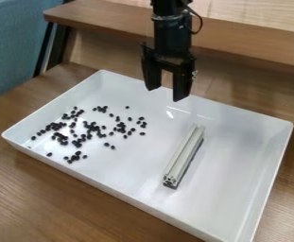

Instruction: Sweep into pile

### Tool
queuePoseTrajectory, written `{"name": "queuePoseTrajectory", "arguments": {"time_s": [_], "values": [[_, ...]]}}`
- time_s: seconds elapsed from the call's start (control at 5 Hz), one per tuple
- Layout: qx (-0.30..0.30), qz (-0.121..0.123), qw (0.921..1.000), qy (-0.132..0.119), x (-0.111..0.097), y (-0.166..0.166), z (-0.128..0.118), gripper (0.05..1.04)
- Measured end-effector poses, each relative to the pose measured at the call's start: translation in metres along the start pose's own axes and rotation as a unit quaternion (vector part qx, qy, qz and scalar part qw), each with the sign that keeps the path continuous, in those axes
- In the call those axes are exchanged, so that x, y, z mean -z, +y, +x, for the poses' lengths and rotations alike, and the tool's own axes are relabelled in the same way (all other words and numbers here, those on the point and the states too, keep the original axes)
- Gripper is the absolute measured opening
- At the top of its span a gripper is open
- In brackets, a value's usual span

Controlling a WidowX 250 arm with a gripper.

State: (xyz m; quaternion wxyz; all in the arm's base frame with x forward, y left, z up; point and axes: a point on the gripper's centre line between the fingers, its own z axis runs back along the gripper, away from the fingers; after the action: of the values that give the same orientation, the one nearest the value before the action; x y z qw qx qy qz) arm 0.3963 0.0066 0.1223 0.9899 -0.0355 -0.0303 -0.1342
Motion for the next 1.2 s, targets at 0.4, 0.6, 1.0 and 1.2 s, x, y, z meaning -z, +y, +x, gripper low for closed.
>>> {"name": "queuePoseTrajectory", "arguments": {"time_s": [0.4,0.6,1.0,1.2], "values": [[-0.005,-0.016,0.9993,0.035,0.033,-0.01,0.001,1.001],[0.004,-0.018,0.9996,0.022,0.036,-0.024,0.009,1.001],[-0.004,-0.021,0.9995,0.023,0.045,-0.041,0.01,1.001],[-0.025,-0.007,0.9989,0.039,0.052,-0.044,0.004,1.001]]}}
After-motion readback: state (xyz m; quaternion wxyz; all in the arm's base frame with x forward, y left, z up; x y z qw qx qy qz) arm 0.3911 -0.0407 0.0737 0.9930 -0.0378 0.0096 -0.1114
